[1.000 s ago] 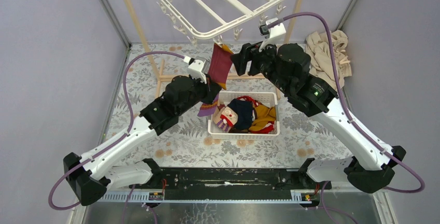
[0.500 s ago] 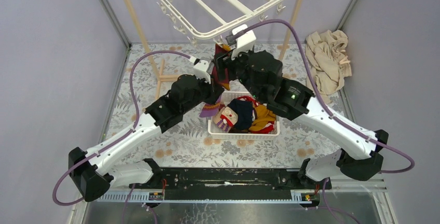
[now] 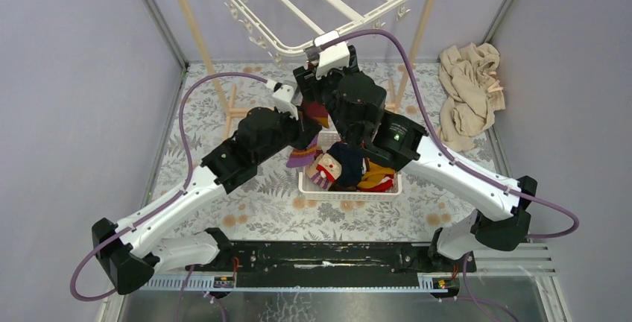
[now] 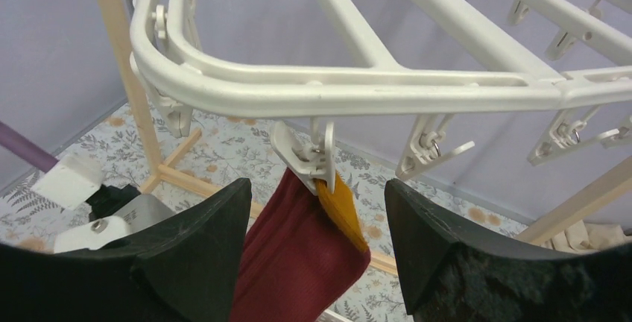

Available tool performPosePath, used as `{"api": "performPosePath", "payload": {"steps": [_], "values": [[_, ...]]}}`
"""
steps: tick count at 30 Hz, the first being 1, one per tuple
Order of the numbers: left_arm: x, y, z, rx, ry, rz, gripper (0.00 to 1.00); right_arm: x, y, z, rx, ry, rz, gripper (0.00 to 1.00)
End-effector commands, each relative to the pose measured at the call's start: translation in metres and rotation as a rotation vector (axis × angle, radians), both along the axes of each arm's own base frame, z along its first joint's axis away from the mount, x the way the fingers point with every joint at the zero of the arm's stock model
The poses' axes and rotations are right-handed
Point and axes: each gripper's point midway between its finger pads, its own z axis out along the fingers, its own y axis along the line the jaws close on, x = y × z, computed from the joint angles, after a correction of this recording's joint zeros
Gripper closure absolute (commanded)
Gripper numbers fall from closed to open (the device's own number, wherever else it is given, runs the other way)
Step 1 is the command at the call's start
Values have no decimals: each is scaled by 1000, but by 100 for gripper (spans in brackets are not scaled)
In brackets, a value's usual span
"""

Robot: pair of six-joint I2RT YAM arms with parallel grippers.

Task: Remove the socks clipped to the hanger
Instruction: Remove the sock from the hanger.

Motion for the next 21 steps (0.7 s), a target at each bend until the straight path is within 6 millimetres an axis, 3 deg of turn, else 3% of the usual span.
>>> {"api": "performPosePath", "payload": {"steps": [1, 10, 21], "values": [[-7, -2, 27, -73, -48, -25, 96, 0, -7, 44, 89, -79, -39, 27], [-13, 0, 27, -90, -37, -30, 96, 4, -2, 59, 120, -115, -42, 32], [-16, 3, 27, -92, -33, -30, 96, 7, 4, 55, 111, -109, -42, 46]]}}
